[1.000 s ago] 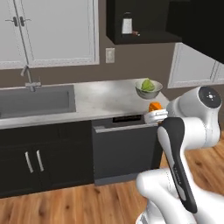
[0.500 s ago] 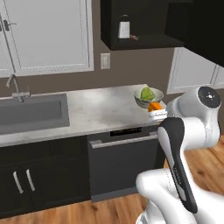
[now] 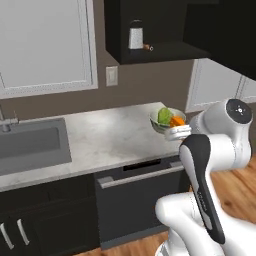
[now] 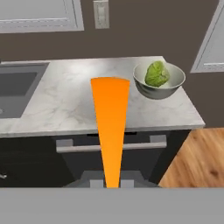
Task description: Pick the cheese from the fridge and the cheese grater from the cabinet and place them next to the salad bowl.
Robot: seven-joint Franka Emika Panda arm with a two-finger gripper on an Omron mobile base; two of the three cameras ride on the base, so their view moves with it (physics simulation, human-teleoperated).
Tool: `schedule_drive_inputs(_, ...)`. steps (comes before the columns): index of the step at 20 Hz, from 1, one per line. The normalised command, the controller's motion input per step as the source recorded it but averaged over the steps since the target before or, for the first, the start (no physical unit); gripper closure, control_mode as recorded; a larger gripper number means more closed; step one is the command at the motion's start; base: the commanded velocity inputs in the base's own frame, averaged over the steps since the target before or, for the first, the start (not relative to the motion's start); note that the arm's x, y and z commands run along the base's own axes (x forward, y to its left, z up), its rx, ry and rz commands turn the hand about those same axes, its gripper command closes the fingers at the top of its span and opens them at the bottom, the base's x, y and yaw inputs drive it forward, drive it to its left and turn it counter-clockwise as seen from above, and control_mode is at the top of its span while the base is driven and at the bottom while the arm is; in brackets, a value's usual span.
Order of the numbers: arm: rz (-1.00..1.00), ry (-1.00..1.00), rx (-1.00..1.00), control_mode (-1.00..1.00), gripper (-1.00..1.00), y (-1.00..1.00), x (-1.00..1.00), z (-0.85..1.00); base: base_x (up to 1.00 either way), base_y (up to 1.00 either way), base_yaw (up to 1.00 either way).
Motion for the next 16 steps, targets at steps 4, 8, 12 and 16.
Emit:
schedule_drive_inputs(4, 0.0, 0.0, 0.0, 1.0, 1.0, 0.0, 0.0, 0.0, 0.62, 0.0, 0.0)
schedule_drive_inputs(8, 0.0, 0.0, 0.0, 1.0, 1.0, 0.0, 0.0, 0.0, 0.59, -0.02, 0.05)
schedule_drive_inputs(12, 0.0, 0.0, 0.0, 1.0, 1.0, 0.0, 0.0, 0.0, 0.52, -0.19, 0.19)
schedule_drive_inputs(16, 0.0, 0.0, 0.0, 1.0, 1.0, 0.0, 0.0, 0.0, 0.5, -0.15, 0.19)
